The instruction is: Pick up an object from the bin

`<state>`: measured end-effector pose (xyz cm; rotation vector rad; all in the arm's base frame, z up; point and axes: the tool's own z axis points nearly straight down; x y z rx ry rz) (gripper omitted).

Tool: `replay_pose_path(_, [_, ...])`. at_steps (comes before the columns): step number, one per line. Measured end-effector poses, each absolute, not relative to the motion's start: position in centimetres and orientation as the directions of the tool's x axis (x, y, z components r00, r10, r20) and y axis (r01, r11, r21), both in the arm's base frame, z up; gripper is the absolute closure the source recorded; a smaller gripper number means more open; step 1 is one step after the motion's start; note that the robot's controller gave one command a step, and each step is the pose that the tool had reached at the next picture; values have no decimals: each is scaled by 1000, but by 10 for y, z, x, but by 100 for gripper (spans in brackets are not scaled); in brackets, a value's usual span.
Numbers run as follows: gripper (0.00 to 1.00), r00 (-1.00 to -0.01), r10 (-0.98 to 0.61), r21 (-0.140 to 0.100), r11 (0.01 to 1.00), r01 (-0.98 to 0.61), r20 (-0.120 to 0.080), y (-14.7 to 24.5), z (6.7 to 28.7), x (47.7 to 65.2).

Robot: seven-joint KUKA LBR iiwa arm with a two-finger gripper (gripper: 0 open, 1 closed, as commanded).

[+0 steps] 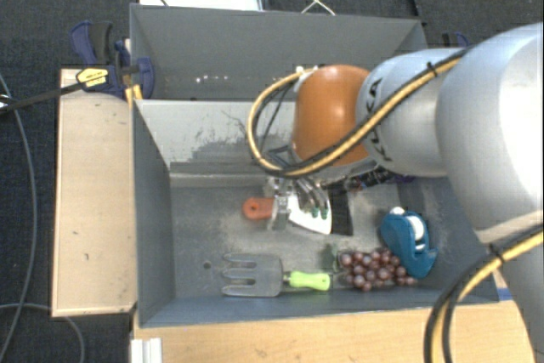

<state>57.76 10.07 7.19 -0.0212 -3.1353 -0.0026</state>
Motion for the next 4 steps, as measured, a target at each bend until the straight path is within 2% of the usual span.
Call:
replay_pose_path(2, [100, -1000, 16, 3, 1000, 16, 4, 101, 97, 577])
replay_pose_path(3, [100, -1000, 17, 3, 1000, 17, 1, 101, 118, 578])
replay_pose_path(4, [100, -1000, 19, 3, 1000, 19, 6, 100, 152, 577])
